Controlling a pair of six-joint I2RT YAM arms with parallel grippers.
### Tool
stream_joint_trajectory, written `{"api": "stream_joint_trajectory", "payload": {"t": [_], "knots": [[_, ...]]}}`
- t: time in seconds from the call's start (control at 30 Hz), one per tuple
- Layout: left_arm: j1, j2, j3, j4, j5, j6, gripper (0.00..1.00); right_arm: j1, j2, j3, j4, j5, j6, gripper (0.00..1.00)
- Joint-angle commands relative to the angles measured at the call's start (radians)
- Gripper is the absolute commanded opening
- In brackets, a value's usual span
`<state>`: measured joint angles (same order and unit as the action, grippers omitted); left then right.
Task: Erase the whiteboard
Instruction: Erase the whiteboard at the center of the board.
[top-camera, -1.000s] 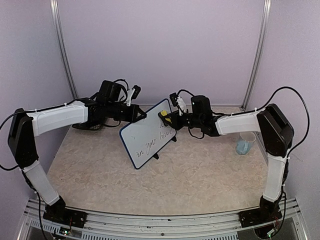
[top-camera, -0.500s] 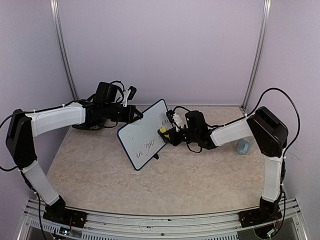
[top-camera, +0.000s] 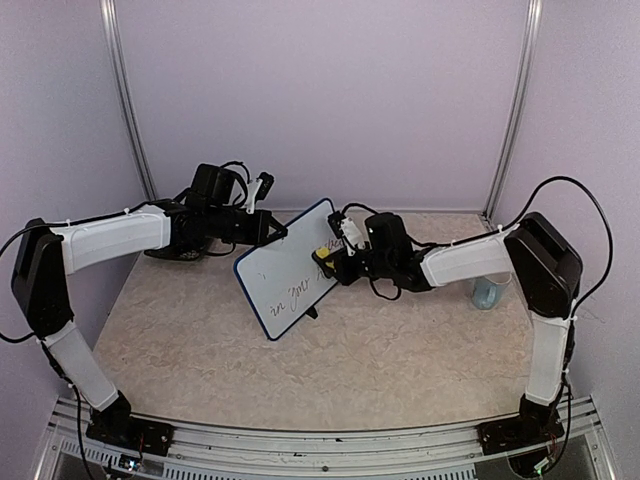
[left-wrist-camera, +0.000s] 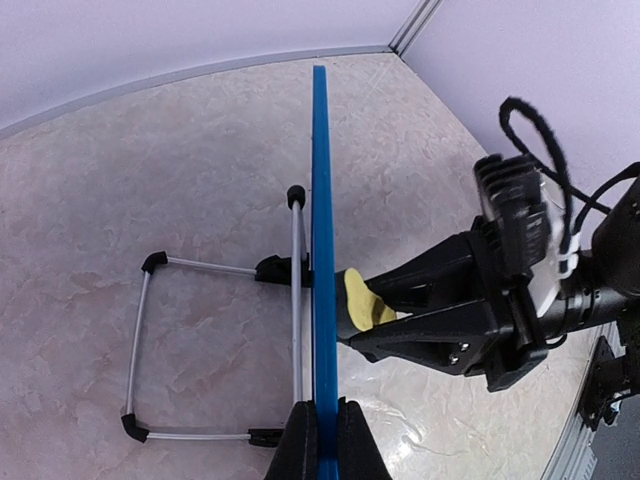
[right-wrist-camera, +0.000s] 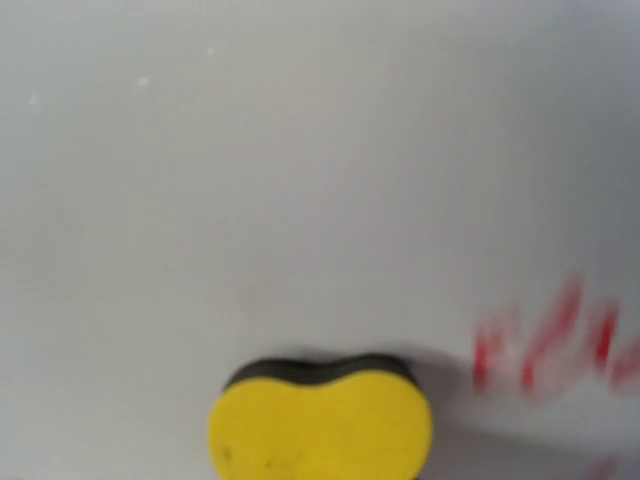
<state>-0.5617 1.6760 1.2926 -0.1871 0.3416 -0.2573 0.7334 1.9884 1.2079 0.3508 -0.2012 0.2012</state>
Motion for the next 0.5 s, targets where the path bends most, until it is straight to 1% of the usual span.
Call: {"api": "stream_joint_trajectory", "payload": {"t": [0.0, 0.27, 0.47], "knots": [[-0.020, 0.005, -0.034, -0.094, 0.081, 0.007, 0.00, 0.020, -0.038, 0.083, -0.017, 0.042, -0.026, 0.00], [-0.019, 0.005, -0.034, -0.091, 0.085, 0.007, 0.00, 0.021, 0.083, 0.069, -0.040, 0.091, -0.013, 0.00], [-0.018, 0.004, -0.032, -0.091, 0.086, 0.006, 0.00, 0.028, 0.090, -0.019, 0.005, 0.042, 0.016, 0.00]]}}
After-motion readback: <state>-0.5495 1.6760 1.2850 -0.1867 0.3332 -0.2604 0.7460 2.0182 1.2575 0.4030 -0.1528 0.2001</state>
